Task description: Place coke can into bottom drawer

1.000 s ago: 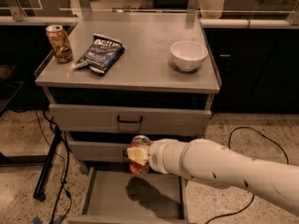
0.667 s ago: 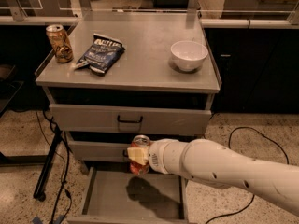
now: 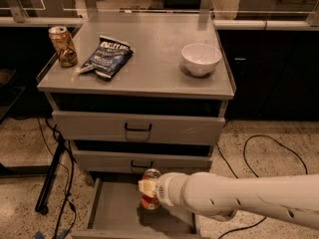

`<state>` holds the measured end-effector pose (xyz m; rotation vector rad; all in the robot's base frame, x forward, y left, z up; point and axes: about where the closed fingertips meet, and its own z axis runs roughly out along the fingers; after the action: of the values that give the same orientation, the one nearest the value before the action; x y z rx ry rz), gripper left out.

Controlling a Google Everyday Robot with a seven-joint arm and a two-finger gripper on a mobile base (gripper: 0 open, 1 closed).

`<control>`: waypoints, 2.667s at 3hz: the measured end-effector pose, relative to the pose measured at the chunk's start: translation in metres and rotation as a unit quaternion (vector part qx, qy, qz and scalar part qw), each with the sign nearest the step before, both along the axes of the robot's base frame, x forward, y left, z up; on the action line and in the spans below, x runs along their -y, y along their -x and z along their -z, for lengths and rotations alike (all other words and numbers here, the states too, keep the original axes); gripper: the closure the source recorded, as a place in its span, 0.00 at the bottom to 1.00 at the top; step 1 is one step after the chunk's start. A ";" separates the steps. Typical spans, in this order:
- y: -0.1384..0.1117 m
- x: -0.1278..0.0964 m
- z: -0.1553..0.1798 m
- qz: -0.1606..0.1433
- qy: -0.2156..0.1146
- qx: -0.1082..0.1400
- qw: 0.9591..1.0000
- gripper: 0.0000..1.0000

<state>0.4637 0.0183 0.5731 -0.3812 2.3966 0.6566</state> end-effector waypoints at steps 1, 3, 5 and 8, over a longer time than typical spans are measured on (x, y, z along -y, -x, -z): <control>0.000 0.000 0.000 0.000 0.000 0.000 1.000 1.00; 0.001 0.002 0.052 0.015 -0.008 -0.030 0.999 1.00; 0.002 0.000 0.088 0.024 -0.004 -0.055 0.998 1.00; -0.004 -0.006 0.185 0.057 -0.018 -0.122 0.991 1.00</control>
Offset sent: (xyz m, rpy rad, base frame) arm -0.0079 -0.0001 -0.0504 0.0529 0.0691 -0.0155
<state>0.4672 0.0243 0.3884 -0.1548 2.6107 0.7286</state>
